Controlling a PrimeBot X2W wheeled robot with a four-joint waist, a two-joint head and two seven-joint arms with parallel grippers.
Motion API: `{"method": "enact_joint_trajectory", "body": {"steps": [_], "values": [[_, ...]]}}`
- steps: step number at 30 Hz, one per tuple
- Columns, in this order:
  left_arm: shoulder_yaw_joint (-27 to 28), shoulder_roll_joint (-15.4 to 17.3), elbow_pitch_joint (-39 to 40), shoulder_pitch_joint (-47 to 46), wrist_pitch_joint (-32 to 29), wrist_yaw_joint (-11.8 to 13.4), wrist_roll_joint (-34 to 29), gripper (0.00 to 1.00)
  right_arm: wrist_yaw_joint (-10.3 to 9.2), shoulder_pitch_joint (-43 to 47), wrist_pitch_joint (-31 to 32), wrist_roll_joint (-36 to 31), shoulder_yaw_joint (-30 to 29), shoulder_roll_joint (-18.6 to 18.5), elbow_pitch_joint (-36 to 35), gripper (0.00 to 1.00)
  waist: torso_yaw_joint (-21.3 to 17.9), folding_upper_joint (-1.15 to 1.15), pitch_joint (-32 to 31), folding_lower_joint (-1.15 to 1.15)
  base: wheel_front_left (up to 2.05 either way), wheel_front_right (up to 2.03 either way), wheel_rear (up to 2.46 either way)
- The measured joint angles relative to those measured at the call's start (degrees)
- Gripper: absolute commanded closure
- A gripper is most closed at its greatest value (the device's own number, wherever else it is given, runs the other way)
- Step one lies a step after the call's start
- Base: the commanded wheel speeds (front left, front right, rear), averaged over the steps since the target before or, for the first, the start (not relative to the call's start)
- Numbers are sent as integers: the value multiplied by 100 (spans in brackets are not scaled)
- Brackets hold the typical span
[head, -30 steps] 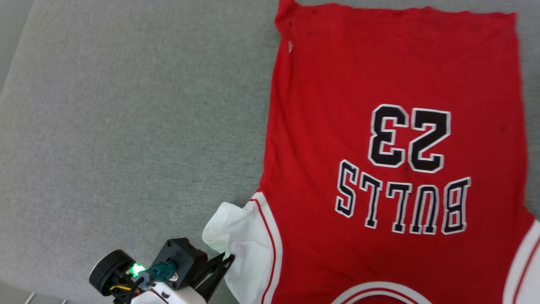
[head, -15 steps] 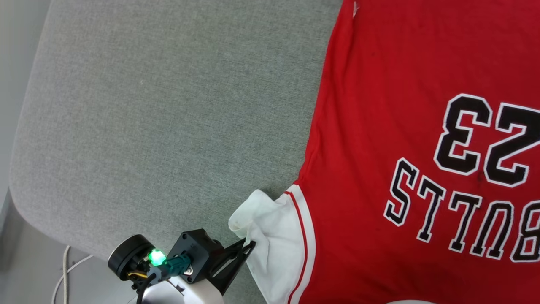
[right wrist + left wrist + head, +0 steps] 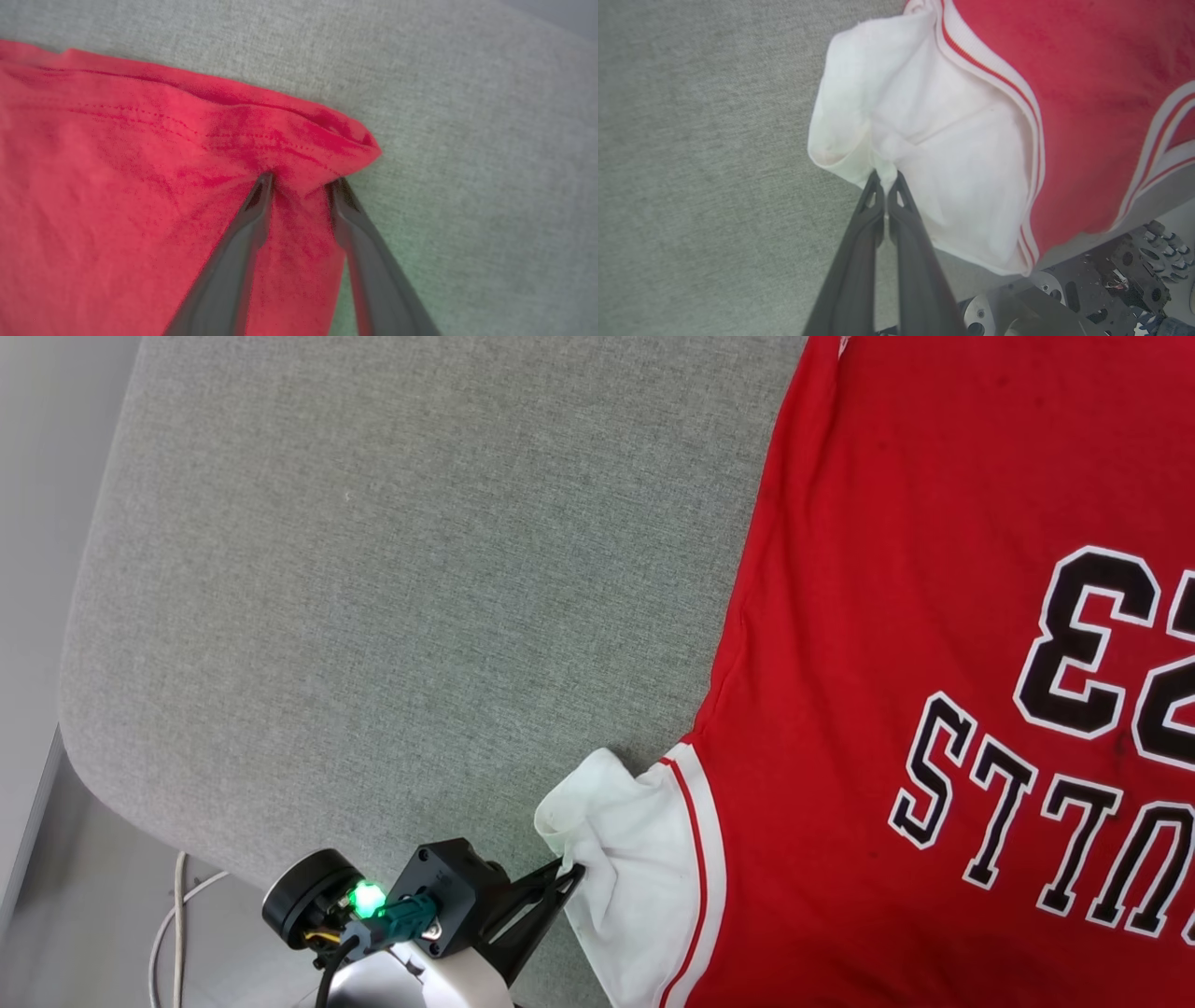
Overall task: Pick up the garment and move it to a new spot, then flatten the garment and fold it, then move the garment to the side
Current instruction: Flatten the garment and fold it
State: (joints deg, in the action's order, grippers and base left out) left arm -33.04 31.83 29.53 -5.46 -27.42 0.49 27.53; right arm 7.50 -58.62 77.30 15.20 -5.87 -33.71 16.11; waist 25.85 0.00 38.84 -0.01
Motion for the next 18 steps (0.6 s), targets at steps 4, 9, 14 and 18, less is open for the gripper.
{"method": "enact_joint_trajectory", "body": {"steps": [4,9,14,18], "values": [[-7,-12,-67,-45,23,0,3,100,0,142,68,34,-29,-11,-66,100,0,0,-35,0,0,0,0],[-4,-8,-149,-62,37,4,2,100,0,382,63,48,-67,34,-71,100,-86,0,-196,0,0,0,0],[41,45,-190,-66,10,54,13,100,0,755,-55,148,-63,81,19,100,-247,0,-470,0,0,0,0],[93,134,-226,-24,-36,104,48,100,0,1216,-158,285,33,94,36,100,-429,0,-762,0,0,0,0]]}}
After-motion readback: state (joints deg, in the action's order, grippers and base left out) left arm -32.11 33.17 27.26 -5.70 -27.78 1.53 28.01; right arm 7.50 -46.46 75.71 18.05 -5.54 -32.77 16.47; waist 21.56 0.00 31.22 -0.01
